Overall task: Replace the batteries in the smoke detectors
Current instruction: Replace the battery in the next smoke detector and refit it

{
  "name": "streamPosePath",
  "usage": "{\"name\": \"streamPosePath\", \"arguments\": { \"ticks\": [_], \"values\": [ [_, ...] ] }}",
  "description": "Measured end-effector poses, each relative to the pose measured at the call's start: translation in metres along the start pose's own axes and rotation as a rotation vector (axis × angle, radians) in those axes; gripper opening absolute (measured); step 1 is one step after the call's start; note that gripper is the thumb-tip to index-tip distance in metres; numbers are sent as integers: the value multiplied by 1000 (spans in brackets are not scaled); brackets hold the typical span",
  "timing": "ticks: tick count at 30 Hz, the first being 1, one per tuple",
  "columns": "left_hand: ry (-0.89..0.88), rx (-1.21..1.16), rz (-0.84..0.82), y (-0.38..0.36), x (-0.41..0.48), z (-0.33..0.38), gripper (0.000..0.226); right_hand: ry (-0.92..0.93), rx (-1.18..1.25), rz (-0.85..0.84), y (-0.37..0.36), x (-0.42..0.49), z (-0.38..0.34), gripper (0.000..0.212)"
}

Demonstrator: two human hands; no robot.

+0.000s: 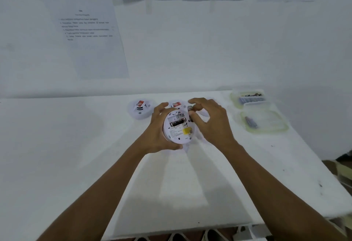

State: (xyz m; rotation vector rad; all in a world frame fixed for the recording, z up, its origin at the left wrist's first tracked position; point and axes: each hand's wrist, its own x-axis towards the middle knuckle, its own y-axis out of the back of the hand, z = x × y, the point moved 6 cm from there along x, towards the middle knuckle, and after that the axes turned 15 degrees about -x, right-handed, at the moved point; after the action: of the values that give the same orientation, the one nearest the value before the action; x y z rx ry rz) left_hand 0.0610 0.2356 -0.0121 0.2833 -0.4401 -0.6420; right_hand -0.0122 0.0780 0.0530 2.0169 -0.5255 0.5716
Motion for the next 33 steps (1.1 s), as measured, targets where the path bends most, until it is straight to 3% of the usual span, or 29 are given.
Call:
{"name": "streamPosePath", "arguments": {
  "ticks": [5, 11, 17, 24, 29, 33],
  "values": [
    [-56, -51, -23, -41, 35, 23, 106, -78, -110, 9, 61, 8, 76, 11],
    [-39, -76, -22, -98, 73, 44, 105, -257, -144, -122, 117, 21, 185, 7],
    [-2, -47, 4, -138, 94, 54, 108, -304, -329, -491, 95, 29, 261, 9],
    [28, -7, 52, -164, 100, 53, 111, -220, -324, -775, 68, 26, 279, 7],
    [39, 8, 50, -175, 104, 53, 113, -210, -245, -751, 76, 26, 278, 6],
    [18, -11, 42, -180, 111, 55, 109, -205, -31, -427, 106, 28, 254, 6]
  ]
}}
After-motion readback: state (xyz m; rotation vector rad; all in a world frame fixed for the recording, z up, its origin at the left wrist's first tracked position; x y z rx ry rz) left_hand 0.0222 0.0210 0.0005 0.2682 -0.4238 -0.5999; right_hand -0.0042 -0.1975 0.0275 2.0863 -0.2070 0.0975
